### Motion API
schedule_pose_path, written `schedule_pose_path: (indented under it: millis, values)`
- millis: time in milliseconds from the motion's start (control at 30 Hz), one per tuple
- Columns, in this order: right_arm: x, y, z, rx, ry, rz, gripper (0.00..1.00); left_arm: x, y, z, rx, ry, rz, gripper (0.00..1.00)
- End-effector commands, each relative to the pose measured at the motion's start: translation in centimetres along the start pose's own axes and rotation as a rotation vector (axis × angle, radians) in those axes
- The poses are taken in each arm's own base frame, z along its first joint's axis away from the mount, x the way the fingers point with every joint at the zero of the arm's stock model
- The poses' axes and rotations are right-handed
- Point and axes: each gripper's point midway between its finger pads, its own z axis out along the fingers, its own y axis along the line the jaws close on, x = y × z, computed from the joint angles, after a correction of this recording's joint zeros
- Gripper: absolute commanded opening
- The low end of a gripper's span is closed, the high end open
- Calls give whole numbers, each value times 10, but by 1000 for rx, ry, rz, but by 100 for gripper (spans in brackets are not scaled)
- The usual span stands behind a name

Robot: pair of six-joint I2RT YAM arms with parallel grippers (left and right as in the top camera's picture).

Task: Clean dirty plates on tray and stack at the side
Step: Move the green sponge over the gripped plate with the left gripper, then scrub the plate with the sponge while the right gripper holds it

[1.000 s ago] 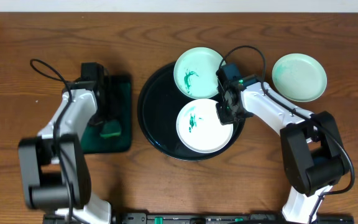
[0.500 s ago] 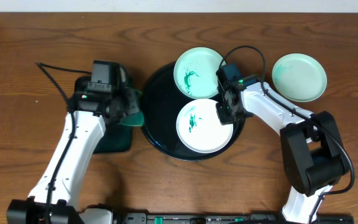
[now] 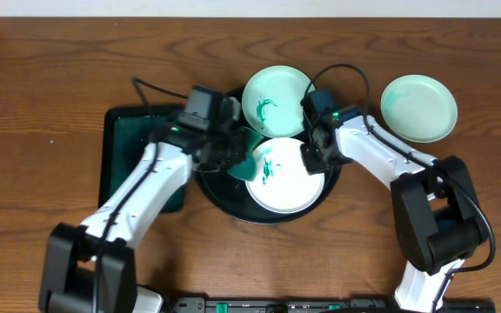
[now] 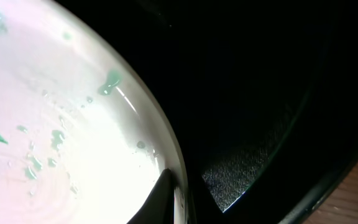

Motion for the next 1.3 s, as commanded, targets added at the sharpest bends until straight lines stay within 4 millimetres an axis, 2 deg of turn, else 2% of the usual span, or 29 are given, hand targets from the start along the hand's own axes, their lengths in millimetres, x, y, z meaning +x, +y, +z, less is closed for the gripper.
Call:
schedule_pose_path:
  millis: [0,167,400,467,600,700,867,967,1033,1100,1267]
  values:
    - [19,43,19,-98,62,-65,1,11,-14,19,31,50,7,7]
    - [22,56,19,-102,57,-91,1,24,-12,50,15,114,9,7]
    - [23,59,19,-102,57,-93,1,39,15,79,-64,184,-40,7]
    - [22,59,19,-101,55,-91,1,42,29,83,-133,186,-63,7]
    - [23,58,19,-99,57,-91,1,43,87,72,-452,137,-130,7]
    - [23,58,19,-98,57,-91,1,44,117,54,-619,113,-150,7]
    - [23,57,19,-98,57,-88,1,48,142,34,-763,115,-157,7]
    - [22,57,19,-98,57,-87,1,51,144,31,-783,129,-151,8]
    - [22,57,19,-96,56,-87,1,57,137,36,-739,170,-132,7]
    - [22,56,19,-94,56,-88,1,64,120,47,-633,226,-96,7]
    - [22,56,19,-94,56,-88,1,78,59,74,-314,313,-34,8]
